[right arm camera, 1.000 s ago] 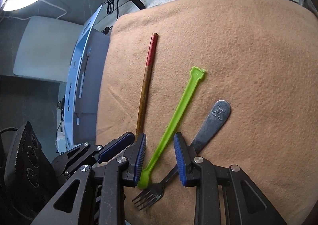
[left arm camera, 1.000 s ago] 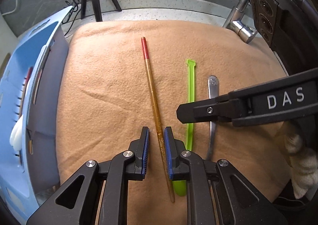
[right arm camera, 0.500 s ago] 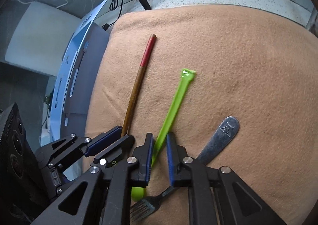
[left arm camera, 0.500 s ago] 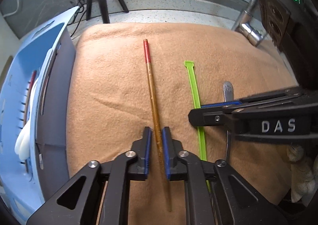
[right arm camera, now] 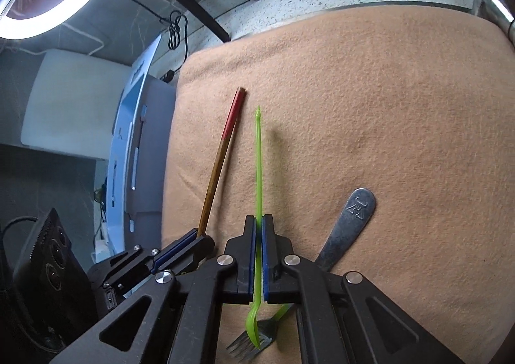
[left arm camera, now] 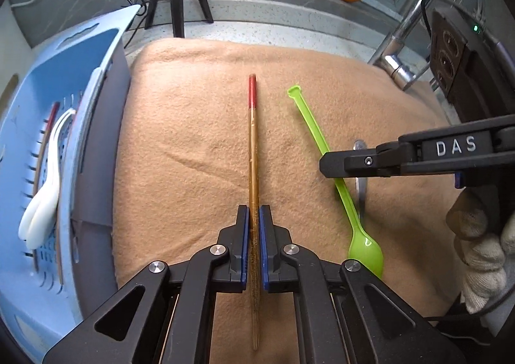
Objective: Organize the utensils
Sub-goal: 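Close the left tool on the red-tipped chopstick while the right tool grasps the green plastic spoon, then carry the chopstick and green spoon over the basket and open both tools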
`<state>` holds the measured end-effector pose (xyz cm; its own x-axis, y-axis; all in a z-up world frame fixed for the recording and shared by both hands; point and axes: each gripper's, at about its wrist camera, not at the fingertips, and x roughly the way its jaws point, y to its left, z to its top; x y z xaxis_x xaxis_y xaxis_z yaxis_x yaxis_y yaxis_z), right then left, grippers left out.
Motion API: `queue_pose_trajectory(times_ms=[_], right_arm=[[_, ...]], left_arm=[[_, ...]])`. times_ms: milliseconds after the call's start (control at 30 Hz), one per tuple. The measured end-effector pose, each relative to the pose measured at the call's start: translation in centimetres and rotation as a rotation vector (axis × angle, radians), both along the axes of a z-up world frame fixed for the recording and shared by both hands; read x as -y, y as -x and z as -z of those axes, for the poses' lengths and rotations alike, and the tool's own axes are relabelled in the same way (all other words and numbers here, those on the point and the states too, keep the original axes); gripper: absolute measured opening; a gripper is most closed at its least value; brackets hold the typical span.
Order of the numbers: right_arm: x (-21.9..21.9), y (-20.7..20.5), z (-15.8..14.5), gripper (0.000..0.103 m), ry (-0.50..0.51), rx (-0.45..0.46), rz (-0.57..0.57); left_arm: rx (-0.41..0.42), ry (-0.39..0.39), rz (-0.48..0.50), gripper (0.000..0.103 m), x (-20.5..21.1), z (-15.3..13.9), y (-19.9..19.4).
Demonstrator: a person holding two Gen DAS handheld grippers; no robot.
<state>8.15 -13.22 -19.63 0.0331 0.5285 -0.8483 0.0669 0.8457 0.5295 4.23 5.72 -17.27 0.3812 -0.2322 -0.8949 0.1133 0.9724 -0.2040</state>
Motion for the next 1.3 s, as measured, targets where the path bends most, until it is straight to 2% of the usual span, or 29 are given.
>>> queue_pose_trajectory(times_ms=[200, 567, 1033, 1300], right_arm=[[0.6, -0.4, -2.1, 0.003, -0.047, 0.032, 0.044], [0.1, -0.7, -4.4, 0.003, -0.091, 0.072, 0.071], [-2.1, -1.3, -6.1, 0.003, -0.118, 0.103, 0.034], [-6.3, -2.8, -7.6, 0.003, -0.153, 0.122, -0.015]], left_arm=[[0.044, 0.021, 0.022, 0.005, -0.7, -2.2, 0.5], [0.082, 0.093, 0.012, 0.005, -3.0, -4.2, 0.6], [0.177, 0.097, -0.072, 0.005, -7.2, -7.5, 1.6], [0.245, 0.079, -0.161, 0.005, -11.8, -9.8, 2.6]])
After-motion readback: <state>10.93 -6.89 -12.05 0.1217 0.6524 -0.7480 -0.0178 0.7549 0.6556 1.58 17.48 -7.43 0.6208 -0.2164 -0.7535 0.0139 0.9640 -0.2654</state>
